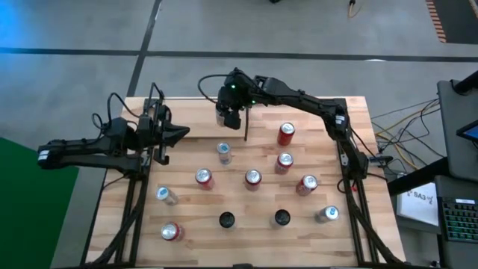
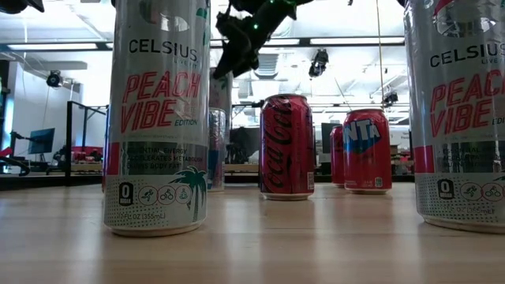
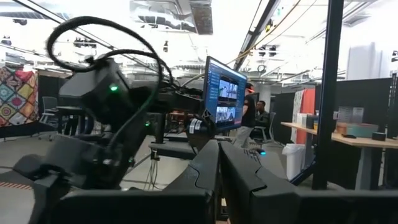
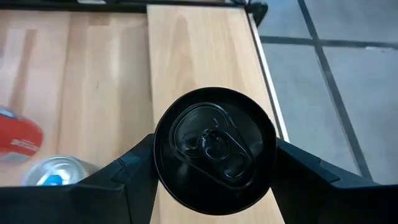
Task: Place canned beverage on shelf
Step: Put the top white pink soda can on the shelf
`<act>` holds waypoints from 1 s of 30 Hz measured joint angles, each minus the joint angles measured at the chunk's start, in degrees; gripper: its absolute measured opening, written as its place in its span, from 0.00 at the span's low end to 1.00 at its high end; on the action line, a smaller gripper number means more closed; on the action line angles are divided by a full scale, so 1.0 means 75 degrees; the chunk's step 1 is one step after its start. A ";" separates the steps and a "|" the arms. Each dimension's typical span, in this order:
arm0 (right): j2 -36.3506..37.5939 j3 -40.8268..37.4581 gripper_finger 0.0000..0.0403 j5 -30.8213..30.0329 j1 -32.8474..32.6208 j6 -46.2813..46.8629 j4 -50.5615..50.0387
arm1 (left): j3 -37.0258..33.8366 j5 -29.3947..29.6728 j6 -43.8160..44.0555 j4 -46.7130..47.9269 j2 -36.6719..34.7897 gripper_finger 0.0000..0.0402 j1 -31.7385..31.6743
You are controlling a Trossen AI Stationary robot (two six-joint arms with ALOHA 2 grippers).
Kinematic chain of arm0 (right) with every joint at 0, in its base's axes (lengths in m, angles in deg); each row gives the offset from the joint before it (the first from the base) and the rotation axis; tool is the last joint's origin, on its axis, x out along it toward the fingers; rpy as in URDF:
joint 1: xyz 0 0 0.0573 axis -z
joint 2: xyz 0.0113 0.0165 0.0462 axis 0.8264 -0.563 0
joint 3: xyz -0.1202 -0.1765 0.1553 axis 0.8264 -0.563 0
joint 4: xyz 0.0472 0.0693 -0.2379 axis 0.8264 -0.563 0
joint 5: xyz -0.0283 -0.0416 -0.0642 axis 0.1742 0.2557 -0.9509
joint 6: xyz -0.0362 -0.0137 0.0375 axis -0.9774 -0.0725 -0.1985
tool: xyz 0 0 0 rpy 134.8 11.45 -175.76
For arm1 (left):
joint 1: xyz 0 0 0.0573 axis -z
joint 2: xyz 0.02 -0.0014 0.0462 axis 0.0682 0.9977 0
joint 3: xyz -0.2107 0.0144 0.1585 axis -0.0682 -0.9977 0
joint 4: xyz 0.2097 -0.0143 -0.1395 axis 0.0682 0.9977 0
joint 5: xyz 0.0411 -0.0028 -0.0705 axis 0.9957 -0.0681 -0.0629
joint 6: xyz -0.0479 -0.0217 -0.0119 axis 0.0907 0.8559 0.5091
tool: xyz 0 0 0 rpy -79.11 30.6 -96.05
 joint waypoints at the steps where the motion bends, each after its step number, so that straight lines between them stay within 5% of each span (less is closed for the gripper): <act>1: -0.0018 0.0000 0.59 0.0028 0.0051 0.0032 0.0011 | 0.0000 0.0000 0.0000 -0.0003 0.0008 0.00 0.0000; 12: -0.0167 -0.0017 0.59 0.0772 0.0292 0.0173 -0.0003 | 0.0000 0.0009 0.0000 0.0000 0.0070 0.00 0.0000; 30: -0.0164 -0.0387 0.60 0.0765 0.0292 0.0164 0.0014 | 0.0000 0.0012 0.0112 0.0015 0.0150 0.00 0.0000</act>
